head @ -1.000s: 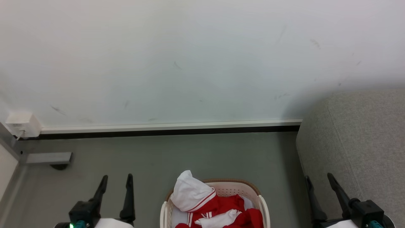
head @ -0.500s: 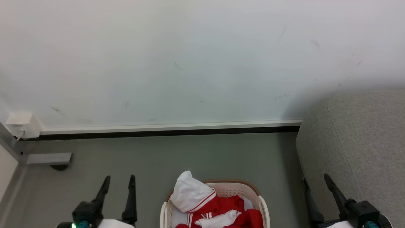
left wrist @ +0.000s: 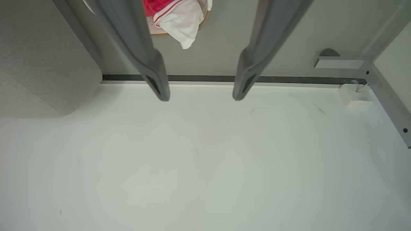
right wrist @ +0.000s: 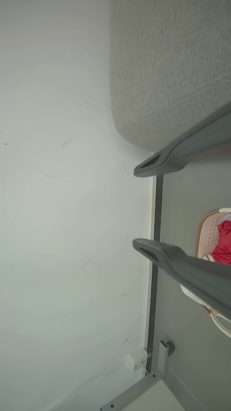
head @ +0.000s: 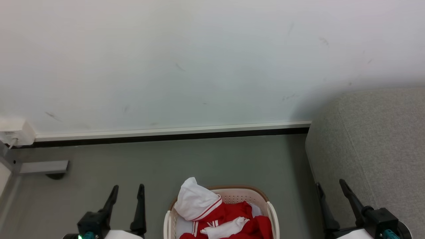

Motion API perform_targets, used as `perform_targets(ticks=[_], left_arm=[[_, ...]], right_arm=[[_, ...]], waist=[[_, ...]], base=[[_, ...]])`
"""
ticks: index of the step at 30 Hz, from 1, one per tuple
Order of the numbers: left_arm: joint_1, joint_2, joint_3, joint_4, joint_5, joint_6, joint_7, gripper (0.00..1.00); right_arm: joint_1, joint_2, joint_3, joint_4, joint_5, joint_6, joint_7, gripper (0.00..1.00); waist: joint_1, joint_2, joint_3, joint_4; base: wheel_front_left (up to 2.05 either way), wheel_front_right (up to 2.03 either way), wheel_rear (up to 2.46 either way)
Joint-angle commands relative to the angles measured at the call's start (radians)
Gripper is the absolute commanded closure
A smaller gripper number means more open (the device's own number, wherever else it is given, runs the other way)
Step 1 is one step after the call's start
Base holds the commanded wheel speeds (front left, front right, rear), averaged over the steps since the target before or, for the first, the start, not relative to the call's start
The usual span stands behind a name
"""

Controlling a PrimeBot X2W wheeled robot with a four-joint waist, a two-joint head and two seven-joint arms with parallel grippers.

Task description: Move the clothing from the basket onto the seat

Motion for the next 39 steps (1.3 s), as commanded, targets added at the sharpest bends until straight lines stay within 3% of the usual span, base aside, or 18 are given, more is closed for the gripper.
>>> perform_targets(ticks=[1, 11, 24, 39], left_arm=[[-0.004, 0.003, -0.004, 0.004, -0.004, -0.002, -0.001, 0.0], [-0.125, 0.003, -0.1, 0.058, 0.016, -0.052, -0.001, 0.0], [-0.493, 0.004, -0.292, 0.348, 0.088, -0.111, 0.004, 0.0], [-0.771, 0.007, -0.433, 0.636, 0.113, -0.135, 0.098, 0.0]], right_arm=[[-0.014, -0.004, 0.002, -0.005, -0.008, -0.002, -0.004, 0.0], [-0.074, -0.004, 0.001, -0.064, -0.021, -0.002, -0.004, 0.0], [-0.269, -0.003, -0.018, -0.221, -0.042, -0.002, -0.002, 0.0], [-0.367, -0.003, 0.004, -0.353, -0.074, -0.002, -0.002, 0.0]], waist=[[0.0, 0.0, 0.006, -0.006], [0.0, 0.0, 0.157, -0.036], [0.0, 0.0, 0.519, -0.081], [0.0, 0.0, 0.77, -0.123]], base=[[0.0, 0.0, 0.0], [0.0, 0.0, 0.0], [0.0, 0.0, 0.0], [0.0, 0.0, 0.0]])
